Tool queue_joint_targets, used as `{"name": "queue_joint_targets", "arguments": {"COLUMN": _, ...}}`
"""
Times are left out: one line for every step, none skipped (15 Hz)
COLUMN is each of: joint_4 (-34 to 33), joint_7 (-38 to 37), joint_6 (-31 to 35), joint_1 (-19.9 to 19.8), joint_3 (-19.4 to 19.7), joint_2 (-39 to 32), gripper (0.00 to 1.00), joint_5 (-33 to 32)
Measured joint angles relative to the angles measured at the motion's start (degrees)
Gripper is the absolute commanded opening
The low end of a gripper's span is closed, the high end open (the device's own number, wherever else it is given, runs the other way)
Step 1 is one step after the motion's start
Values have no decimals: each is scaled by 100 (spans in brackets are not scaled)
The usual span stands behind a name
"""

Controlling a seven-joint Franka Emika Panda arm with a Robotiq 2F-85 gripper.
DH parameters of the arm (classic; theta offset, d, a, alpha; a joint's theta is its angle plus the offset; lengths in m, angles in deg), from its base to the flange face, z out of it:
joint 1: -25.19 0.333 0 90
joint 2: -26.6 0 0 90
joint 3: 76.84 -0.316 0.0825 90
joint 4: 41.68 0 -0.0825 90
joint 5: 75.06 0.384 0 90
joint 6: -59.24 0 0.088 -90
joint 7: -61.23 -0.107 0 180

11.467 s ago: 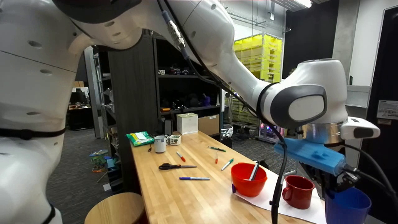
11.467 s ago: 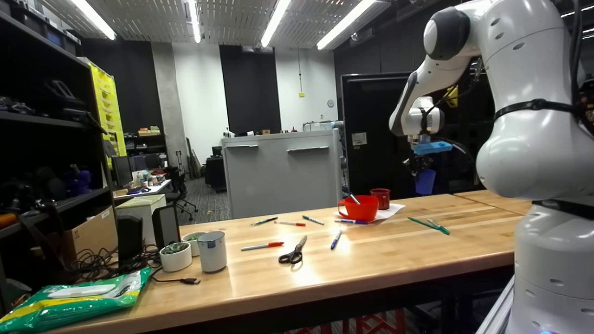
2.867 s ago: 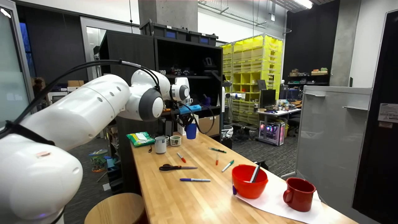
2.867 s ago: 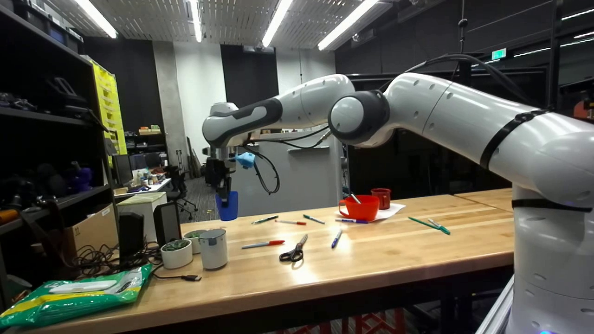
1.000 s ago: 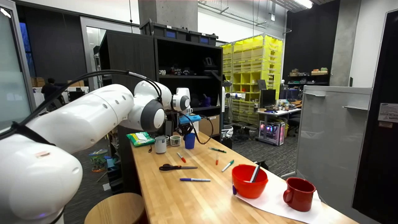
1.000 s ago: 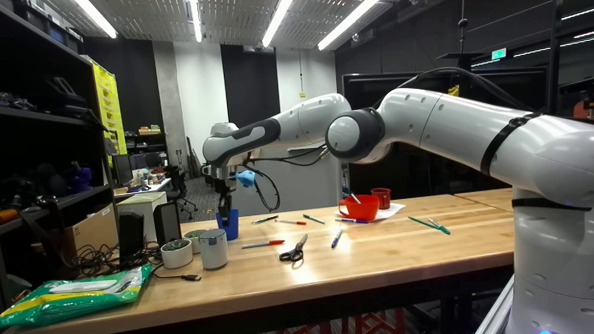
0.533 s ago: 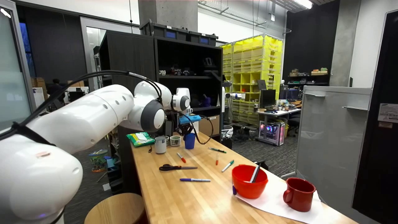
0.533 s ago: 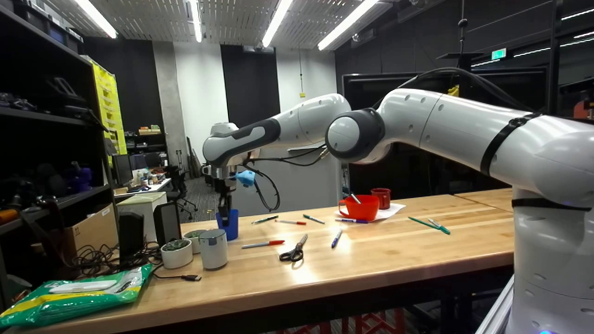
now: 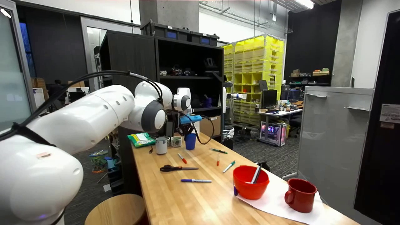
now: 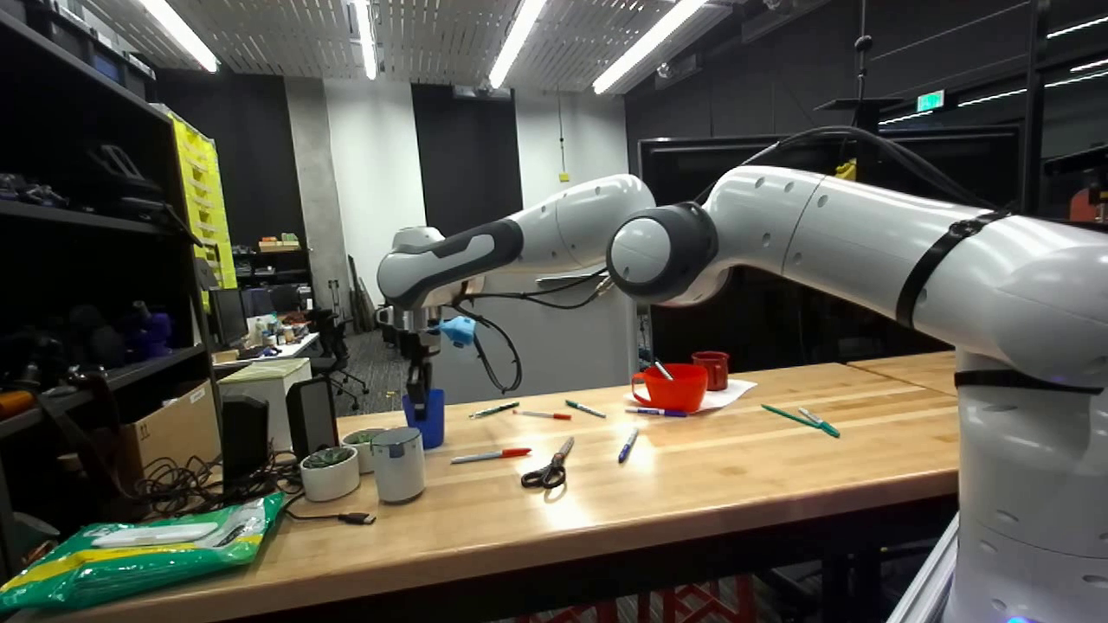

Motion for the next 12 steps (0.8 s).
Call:
{"name": "queue_joint_targets", "arguments": {"joint_4": -34, "joint_7": 27, "joint_6": -24, "joint_1": 0, "joint_3": -20, "joint_2": 1, "gripper": 1, "joint_5": 0}}
{"name": "queue_joint_targets", "arguments": {"joint_4": -86, "joint_7": 66, "joint_6": -67, "joint_1": -2, "joint_3": -45, "joint_2": 2, "gripper": 1, "joint_5": 2}}
{"name": "queue_joint_targets", "arguments": {"joint_4": -157, "joint_7": 103, "joint_6": -122, "joint_1": -4, "joint_3": -74, "joint_2": 7, "gripper": 1, "joint_5": 11}}
{"name": "queue_joint_targets", "arguments": {"joint_4": -240, "joint_7": 148, "joint_6": -180, "joint_1": -12, "joint_3": -109, "joint_2": 12, "gripper": 1, "joint_5": 40}}
{"name": "queue_joint_targets", "arguments": {"joint_4": -334, "joint_7": 199, "joint_6": -254, "joint_1": -32, "joint_3": -152, "joint_2": 20, "gripper": 1, "joint_5": 102}}
{"name": "queue_joint_targets", "arguments": {"joint_4": -426, "joint_7": 250, "joint_6": -339, "joint_1": -64, "joint_3": -204, "joint_2": 30, "gripper": 1, "joint_5": 179}}
{"name": "queue_joint_targets", "arguments": {"joint_4": -516, "joint_7": 324, "joint_6": -423, "joint_1": -113, "joint_3": -267, "joint_2": 41, "gripper": 1, "joint_5": 285}}
{"name": "queue_joint_targets", "arguments": {"joint_4": -587, "joint_7": 414, "joint_6": -495, "joint_1": -181, "joint_3": -341, "joint_2": 48, "gripper": 1, "joint_5": 417}}
{"name": "queue_joint_targets", "arguments": {"joint_4": -684, "joint_7": 529, "joint_6": -648, "joint_1": -251, "joint_3": -394, "joint_2": 44, "gripper": 1, "joint_5": 613}}
{"name": "queue_joint_targets", "arguments": {"joint_4": -792, "joint_7": 669, "joint_6": -839, "joint_1": -328, "joint_3": -432, "joint_2": 27, "gripper": 1, "joint_5": 832}}
{"name": "queue_joint_targets", "arguments": {"joint_4": -869, "joint_7": 787, "joint_6": -1018, "joint_1": -410, "joint_3": -473, "joint_2": 12, "gripper": 1, "joint_5": 1032}}
{"name": "queue_joint_targets", "arguments": {"joint_4": -921, "joint_7": 886, "joint_6": -1187, "joint_1": -496, "joint_3": -512, "joint_2": -3, "gripper": 1, "joint_5": 1217}}
